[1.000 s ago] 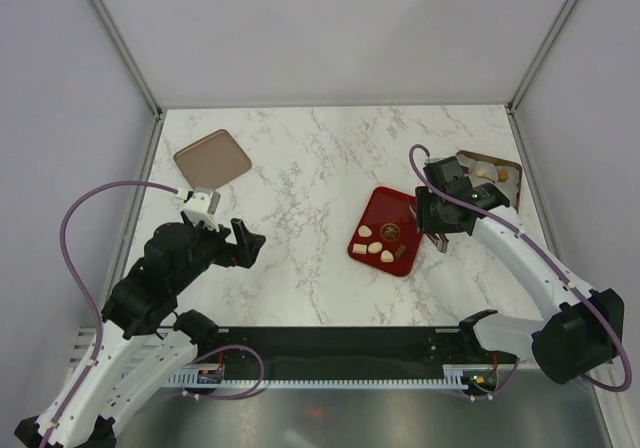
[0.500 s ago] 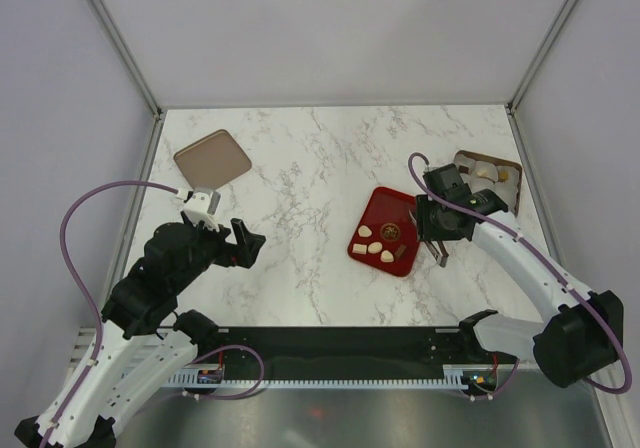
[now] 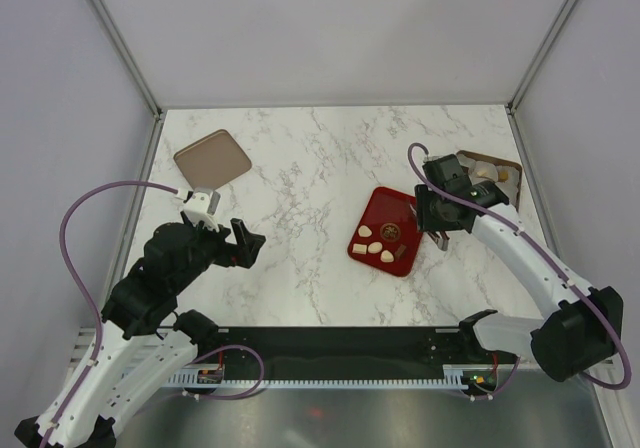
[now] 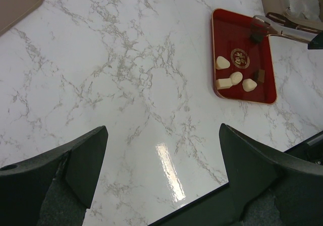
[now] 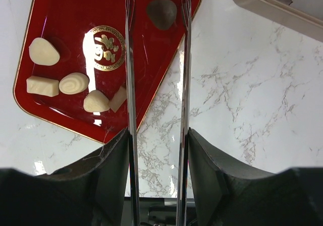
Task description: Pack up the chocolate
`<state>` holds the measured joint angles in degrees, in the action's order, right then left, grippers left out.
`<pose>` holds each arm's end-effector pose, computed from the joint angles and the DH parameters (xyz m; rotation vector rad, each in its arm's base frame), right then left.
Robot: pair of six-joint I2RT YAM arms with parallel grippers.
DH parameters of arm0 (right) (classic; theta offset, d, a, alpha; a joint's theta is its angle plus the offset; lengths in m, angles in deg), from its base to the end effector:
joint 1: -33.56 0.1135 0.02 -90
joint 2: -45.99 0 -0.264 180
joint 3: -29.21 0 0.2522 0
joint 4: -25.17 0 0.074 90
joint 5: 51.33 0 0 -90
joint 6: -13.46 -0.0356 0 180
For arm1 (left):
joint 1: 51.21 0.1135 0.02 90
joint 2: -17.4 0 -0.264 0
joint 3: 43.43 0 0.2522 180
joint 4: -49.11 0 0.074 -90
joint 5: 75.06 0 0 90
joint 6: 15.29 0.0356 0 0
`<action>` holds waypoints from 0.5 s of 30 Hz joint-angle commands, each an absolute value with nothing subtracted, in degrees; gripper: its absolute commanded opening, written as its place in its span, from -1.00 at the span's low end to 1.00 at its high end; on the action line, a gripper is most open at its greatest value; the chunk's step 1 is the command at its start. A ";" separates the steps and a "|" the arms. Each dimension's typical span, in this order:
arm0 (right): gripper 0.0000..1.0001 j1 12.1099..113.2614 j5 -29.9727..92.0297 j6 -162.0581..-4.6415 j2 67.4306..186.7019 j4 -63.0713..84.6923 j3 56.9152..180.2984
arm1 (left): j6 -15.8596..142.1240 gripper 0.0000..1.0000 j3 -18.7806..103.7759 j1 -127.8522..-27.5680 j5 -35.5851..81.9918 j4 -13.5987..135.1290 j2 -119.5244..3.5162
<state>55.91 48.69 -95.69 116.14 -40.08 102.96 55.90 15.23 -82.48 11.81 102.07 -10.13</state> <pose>0.2186 0.0832 0.2817 -0.0152 2.6193 0.0197 0.0894 -0.0520 0.3252 0.1791 1.9796 -0.5200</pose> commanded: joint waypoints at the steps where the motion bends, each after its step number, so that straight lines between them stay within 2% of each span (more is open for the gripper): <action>1: 0.10 56.15 50.71 -94.55 117.00 -40.19 105.20 | 54.50 0.99 15.15 -82.68 10.72 101.19 -9.58; 15: 0.11 56.15 46.93 -96.05 117.00 -37.99 99.66 | 54.50 0.99 15.15 -82.68 10.81 101.28 -9.14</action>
<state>55.91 48.32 -95.26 117.29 -39.64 100.03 55.90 15.23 -82.48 11.81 102.07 -9.69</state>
